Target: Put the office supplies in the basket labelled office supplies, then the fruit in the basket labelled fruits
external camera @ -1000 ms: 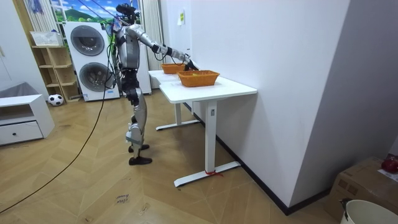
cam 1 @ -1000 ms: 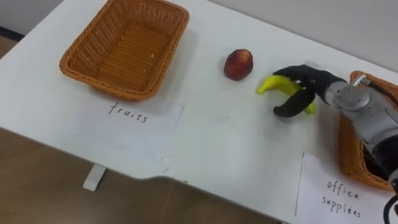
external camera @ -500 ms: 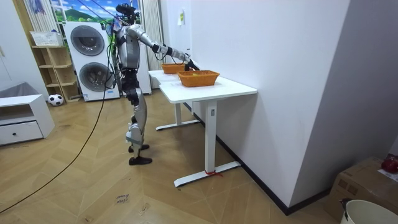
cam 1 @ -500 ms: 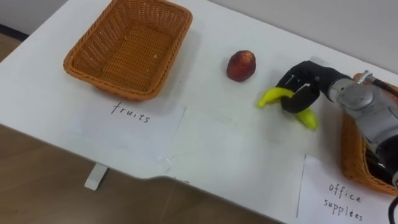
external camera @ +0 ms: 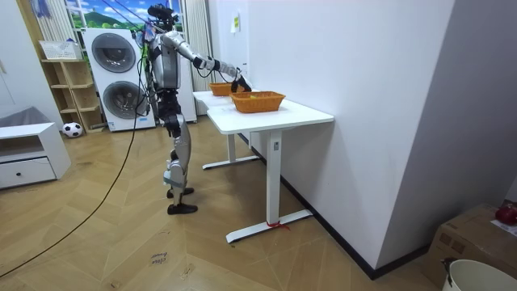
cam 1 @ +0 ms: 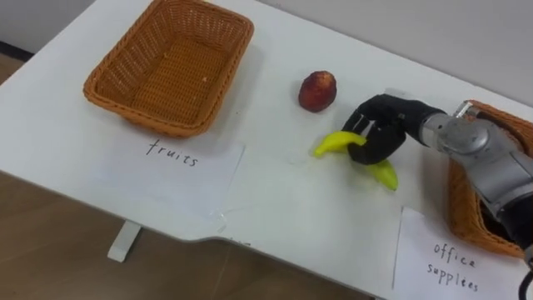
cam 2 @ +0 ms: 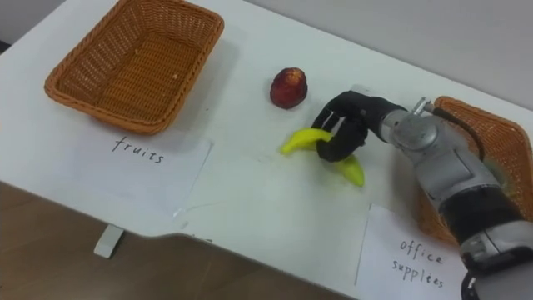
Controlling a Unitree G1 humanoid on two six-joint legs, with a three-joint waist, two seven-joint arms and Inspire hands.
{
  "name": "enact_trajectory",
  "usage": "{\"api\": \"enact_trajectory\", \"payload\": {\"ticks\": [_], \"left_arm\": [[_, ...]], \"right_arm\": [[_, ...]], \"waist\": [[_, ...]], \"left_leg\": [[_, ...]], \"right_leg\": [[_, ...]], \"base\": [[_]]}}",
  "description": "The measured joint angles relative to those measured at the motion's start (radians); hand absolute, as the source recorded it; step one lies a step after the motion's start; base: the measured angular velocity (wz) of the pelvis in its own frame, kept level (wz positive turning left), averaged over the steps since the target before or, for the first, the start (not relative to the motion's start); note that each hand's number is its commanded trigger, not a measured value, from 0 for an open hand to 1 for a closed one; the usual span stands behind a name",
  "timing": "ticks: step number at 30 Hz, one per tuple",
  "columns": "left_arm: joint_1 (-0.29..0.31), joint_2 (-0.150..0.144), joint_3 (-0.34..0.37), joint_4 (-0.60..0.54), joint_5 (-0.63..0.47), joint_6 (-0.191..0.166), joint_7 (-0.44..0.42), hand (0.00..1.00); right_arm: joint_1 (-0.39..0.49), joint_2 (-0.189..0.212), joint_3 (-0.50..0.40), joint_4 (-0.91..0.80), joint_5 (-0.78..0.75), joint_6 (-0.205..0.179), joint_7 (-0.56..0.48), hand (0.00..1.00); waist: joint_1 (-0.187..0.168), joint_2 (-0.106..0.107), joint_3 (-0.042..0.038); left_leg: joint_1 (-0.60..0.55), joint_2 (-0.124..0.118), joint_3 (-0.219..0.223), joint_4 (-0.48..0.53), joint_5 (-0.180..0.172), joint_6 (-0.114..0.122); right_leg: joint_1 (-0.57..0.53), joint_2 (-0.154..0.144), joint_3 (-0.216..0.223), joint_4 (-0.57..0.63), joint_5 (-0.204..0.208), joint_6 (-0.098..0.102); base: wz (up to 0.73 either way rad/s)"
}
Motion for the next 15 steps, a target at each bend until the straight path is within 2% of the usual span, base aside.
{"api": "enact_trajectory", "payload": {"ticks": [5, 7, 9, 12, 15], "left_arm": [[0.031, -0.011, 0.031, -0.042, 0.004, -0.001, 0.023, 0.00], [0.040, -0.016, 0.040, -0.049, 0.005, -0.001, 0.034, 0.00], [0.053, -0.023, 0.058, -0.050, 0.005, 0.001, 0.039, 0.00], [0.075, -0.025, 0.071, -0.052, 0.004, 0.006, 0.044, 0.00], [0.085, -0.028, 0.072, -0.058, 0.004, 0.013, 0.044, 0.00]], "right_arm": [[0.000, -0.001, -0.039, -0.125, -0.026, 0.000, 0.001, 1.00], [0.000, -0.001, -0.047, -0.167, -0.043, 0.000, 0.007, 1.00], [0.000, -0.001, -0.065, -0.213, -0.068, 0.003, 0.016, 1.00], [-0.007, -0.001, -0.077, -0.257, -0.068, 0.016, 0.015, 1.00], [-0.010, 0.000, -0.082, -0.277, -0.071, 0.023, 0.015, 1.00]], "waist": [[-0.009, 0.007, -0.0007], [-0.009, 0.015, -0.0031], [-0.010, 0.028, -0.0139], [-0.011, 0.041, -0.0171], [-0.010, 0.041, -0.0167]], "left_leg": [[0.016, -0.001, 0.004, -0.007, 0.000, 0.000], [0.026, -0.001, 0.004, -0.012, 0.000, 0.000], [0.035, -0.001, 0.003, -0.018, 0.001, 0.001], [0.056, -0.001, -0.001, -0.024, 0.001, 0.001], [0.066, -0.001, -0.006, -0.025, 0.001, 0.001]], "right_leg": [[0.009, -0.001, 0.001, 0.001, 0.000, 0.000], [0.018, -0.001, 0.001, 0.001, 0.000, 0.000], [0.024, -0.001, 0.000, 0.001, 0.000, 0.000], [0.044, -0.001, -0.001, -0.001, -0.002, 0.004], [0.056, 0.000, -0.001, -0.001, -0.003, 0.004]], "base": [[-0.01], [-0.02], [0.00], [0.03], [0.07]]}}
